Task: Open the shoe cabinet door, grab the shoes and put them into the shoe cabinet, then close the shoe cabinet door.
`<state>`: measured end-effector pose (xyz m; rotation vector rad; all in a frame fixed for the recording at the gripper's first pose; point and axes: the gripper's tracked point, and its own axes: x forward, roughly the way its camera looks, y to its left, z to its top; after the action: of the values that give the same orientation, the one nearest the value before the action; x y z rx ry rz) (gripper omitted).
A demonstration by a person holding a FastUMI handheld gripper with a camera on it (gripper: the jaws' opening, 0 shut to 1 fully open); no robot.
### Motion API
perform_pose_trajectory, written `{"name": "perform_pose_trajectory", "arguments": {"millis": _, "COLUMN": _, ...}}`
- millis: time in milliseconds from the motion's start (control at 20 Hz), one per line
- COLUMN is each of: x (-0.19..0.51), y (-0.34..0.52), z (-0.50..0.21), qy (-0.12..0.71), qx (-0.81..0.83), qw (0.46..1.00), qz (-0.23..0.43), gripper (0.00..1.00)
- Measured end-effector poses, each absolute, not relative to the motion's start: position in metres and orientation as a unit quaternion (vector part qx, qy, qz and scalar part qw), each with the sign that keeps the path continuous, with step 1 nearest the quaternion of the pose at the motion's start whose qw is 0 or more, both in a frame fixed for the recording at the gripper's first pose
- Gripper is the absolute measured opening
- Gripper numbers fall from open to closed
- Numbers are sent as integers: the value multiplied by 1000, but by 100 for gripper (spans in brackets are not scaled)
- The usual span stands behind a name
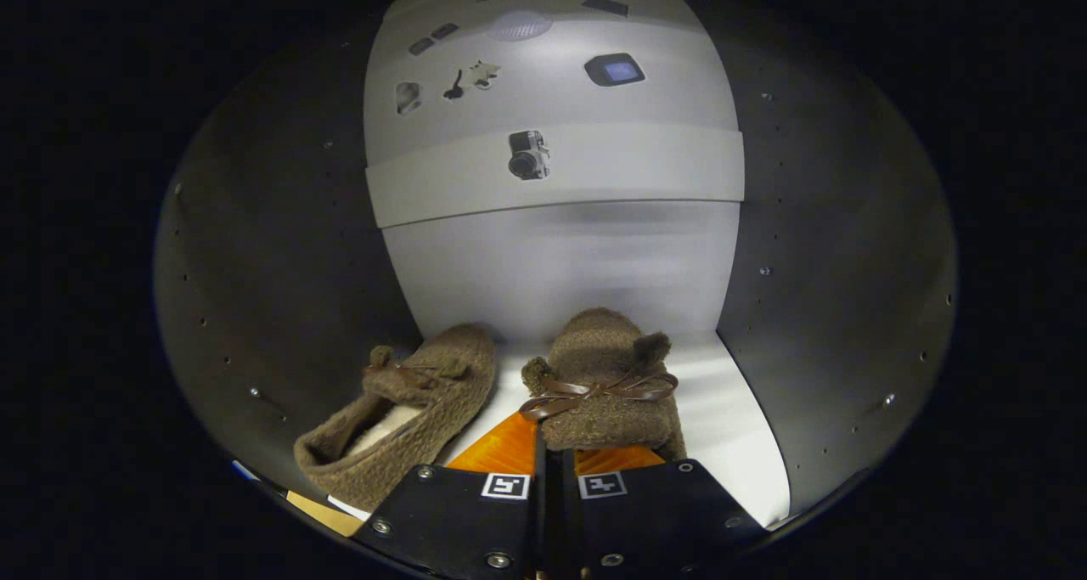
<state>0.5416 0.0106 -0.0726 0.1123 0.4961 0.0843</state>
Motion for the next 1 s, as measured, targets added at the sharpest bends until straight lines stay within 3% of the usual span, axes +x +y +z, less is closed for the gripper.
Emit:
{"name": "perform_pose_trajectory", "arguments": {"millis": 650, "x": 542, "y": 6, "z": -79, "qy": 271, "qx": 34, "qw": 962, "qz": 19, "gripper": 25}}
{"name": "perform_pose_trajectory", "arguments": {"millis": 1000, "x": 501, "y": 2, "z": -62, "qy": 264, "qx": 35, "qw": 964, "qz": 3, "gripper": 55}}
